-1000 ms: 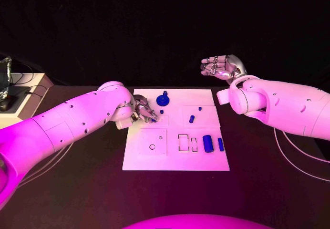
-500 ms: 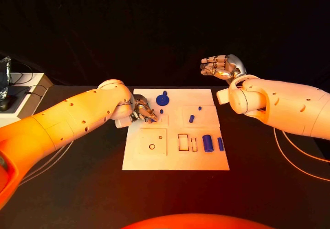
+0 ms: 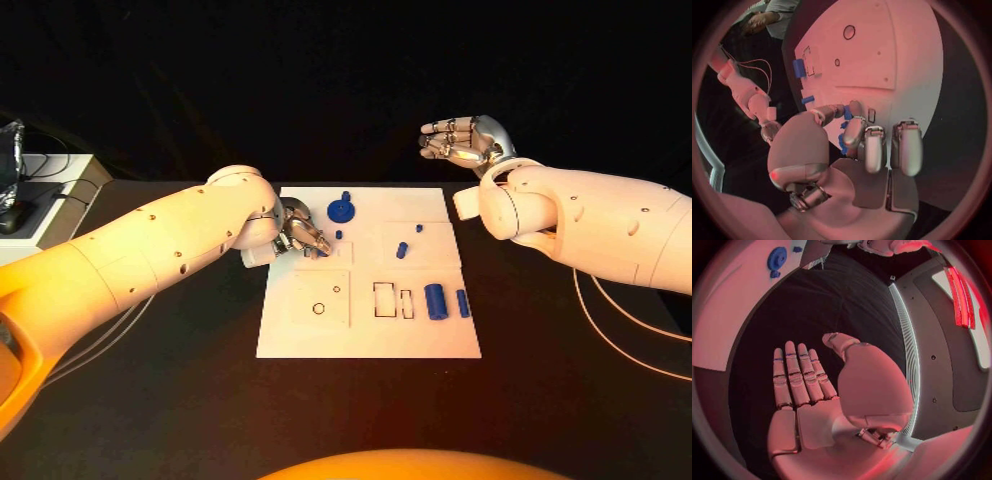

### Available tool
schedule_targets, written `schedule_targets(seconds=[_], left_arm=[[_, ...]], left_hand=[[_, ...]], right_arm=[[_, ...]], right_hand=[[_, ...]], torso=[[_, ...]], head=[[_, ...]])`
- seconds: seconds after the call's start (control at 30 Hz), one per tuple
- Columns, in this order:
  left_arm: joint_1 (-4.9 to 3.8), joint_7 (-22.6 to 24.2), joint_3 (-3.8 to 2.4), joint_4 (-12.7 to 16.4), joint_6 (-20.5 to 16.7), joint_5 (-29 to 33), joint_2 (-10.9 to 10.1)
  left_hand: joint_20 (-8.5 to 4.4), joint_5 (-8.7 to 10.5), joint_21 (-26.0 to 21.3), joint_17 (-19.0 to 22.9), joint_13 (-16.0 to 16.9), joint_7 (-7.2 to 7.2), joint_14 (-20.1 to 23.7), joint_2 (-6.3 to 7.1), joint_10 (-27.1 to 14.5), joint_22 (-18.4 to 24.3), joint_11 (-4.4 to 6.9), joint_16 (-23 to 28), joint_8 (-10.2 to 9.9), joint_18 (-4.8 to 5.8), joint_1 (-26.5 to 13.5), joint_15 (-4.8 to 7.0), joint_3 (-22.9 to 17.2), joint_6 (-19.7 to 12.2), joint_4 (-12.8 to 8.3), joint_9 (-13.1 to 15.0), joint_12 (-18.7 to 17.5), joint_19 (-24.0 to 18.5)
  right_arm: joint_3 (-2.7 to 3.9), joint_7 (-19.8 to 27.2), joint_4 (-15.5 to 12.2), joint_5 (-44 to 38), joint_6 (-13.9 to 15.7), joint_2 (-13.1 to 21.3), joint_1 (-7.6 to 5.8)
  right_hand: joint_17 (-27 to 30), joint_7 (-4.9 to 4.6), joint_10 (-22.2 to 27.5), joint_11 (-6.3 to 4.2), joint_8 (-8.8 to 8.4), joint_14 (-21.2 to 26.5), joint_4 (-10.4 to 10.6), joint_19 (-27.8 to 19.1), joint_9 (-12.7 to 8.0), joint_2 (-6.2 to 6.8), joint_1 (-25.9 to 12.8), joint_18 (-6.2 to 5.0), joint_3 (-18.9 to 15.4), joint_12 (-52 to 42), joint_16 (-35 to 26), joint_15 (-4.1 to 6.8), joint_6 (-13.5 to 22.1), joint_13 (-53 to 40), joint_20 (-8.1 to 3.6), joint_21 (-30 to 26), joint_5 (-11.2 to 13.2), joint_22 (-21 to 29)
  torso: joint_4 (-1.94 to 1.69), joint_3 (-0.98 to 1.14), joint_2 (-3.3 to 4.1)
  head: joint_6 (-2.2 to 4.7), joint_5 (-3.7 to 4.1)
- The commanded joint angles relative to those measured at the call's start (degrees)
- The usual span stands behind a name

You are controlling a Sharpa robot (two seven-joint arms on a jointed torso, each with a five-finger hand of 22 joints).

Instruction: Assemble the parts on the task board

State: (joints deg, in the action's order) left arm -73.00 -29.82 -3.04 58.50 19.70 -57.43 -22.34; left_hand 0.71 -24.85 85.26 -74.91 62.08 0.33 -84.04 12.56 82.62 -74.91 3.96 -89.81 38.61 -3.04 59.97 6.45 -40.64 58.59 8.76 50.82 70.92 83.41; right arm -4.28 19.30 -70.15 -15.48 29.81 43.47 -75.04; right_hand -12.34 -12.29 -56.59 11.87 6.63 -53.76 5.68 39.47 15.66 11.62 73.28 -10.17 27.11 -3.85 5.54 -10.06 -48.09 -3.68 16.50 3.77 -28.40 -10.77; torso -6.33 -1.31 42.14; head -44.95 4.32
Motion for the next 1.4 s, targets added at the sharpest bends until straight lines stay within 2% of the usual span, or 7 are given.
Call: schedule_targets(seconds=[0.03,0.2,0.6,1.17,1.3,1.4], left_arm=[[-0.22,-0.80,0.02,-0.65,2.62,-0.39,0.31],[-0.45,-1.35,0.04,-2.11,6.12,-0.12,1.18],[-0.74,-1.79,0.06,-4.29,9.13,0.29,2.82],[-1.06,-1.78,0.05,-5.23,8.40,0.78,3.37],[-1.12,-1.76,0.05,-5.31,7.81,0.70,3.40],[-1.14,-1.69,0.05,-5.28,6.99,0.56,3.36]], left_hand=[[-0.11,-0.40,-0.19,-15.09,0.07,-0.20,-5.96,-1.80,0.05,-5.40,-0.26,-0.19,0.07,0.64,2.35,-0.25,-8.27,0.22,-7.87,0.06,-0.05,0.01],[-0.10,-0.42,-0.33,-15.09,-0.16,-0.18,-5.96,-1.80,-0.02,-5.13,-0.27,-0.19,0.06,0.58,2.31,-0.25,-8.27,0.21,-7.87,0.06,-0.22,-0.18],[-0.05,-0.08,-0.64,-15.09,-0.41,0.00,-5.96,-1.98,-0.20,-4.56,-0.41,-0.19,-0.13,0.44,1.95,-0.34,-8.07,-0.06,-7.73,0.06,-0.46,-0.60],[0.00,0.05,-0.71,-15.09,-0.54,0.08,-5.96,-2.21,-0.30,-4.46,-0.47,-0.19,-0.22,0.41,1.73,-0.39,-7.87,-0.18,-7.67,0.09,-0.59,-0.70],[0.15,1.43,-1.02,-15.09,-1.14,0.24,-5.96,-2.55,-0.74,-4.03,-0.67,-0.19,-0.55,0.30,-0.52,-0.58,-4.88,-0.59,-5.94,0.20,-1.10,-1.05],[0.12,1.44,-1.20,-14.85,-1.97,0.19,-5.89,-2.66,-1.29,-3.79,-0.63,-0.08,-0.84,0.23,-1.34,-0.51,-2.99,-1.09,-5.04,0.29,-1.75,-1.22]], right_arm=[[0.01,0.64,0.02,-0.52,-0.94,-0.05,0.02],[0.00,0.62,-0.02,-0.56,-0.96,-0.06,0.02],[0.00,0.58,0.06,-0.59,-1.08,-0.26,0.02],[-0.02,0.60,0.17,-0.65,-1.21,-0.43,0.02],[-0.02,0.60,0.16,-0.65,-1.22,-0.42,0.02],[-0.03,0.60,0.16,-0.67,-1.24,-0.42,0.03]], right_hand=[[0.05,-3.10,0.19,0.32,-0.39,0.15,-0.22,-0.35,-0.05,-0.02,-0.53,0.20,-0.21,0.24,-0.17,-0.33,0.29,0.07,0.14,-0.33,-0.20,0.05],[0.05,-3.10,0.19,0.32,-0.39,0.15,-0.22,-0.35,-0.05,-0.02,-0.53,0.20,-0.21,0.24,-0.17,-0.33,0.29,0.07,0.14,-0.33,-0.20,0.05],[0.11,-3.11,0.21,0.34,-0.41,0.16,-0.20,-0.33,-0.08,-0.06,-0.60,0.21,-0.25,0.24,-0.23,-0.34,0.28,0.07,0.14,-0.32,-0.21,0.13],[0.11,-3.11,0.21,0.34,-0.41,0.16,-0.20,-0.33,-0.08,-0.06,-0.60,0.21,-0.25,0.24,-0.23,-0.34,0.28,0.07,0.14,-0.32,-0.21,0.13],[0.20,-3.14,0.23,0.35,-0.44,0.18,-0.19,-0.44,-0.13,-0.10,-0.68,0.23,-0.31,0.24,-0.33,-0.37,0.25,0.07,0.14,-0.32,-0.23,0.29],[0.20,-3.14,0.23,0.35,-0.44,0.18,-0.19,-0.44,-0.13,-0.10,-0.68,0.23,-0.31,0.24,-0.33,-0.37,0.25,0.07,0.14,-0.32,-0.23,0.29]], torso=[[0.00,0.00,0.01],[-0.10,0.01,-0.05],[0.05,-0.02,0.03],[-0.04,0.00,-0.01],[-0.08,-0.04,0.00],[-0.06,-0.08,-0.03]], head=[[-0.03,-0.01],[-0.12,-0.01],[-0.10,-0.07],[-0.11,0.04],[-0.12,0.09],[-0.15,0.10]])
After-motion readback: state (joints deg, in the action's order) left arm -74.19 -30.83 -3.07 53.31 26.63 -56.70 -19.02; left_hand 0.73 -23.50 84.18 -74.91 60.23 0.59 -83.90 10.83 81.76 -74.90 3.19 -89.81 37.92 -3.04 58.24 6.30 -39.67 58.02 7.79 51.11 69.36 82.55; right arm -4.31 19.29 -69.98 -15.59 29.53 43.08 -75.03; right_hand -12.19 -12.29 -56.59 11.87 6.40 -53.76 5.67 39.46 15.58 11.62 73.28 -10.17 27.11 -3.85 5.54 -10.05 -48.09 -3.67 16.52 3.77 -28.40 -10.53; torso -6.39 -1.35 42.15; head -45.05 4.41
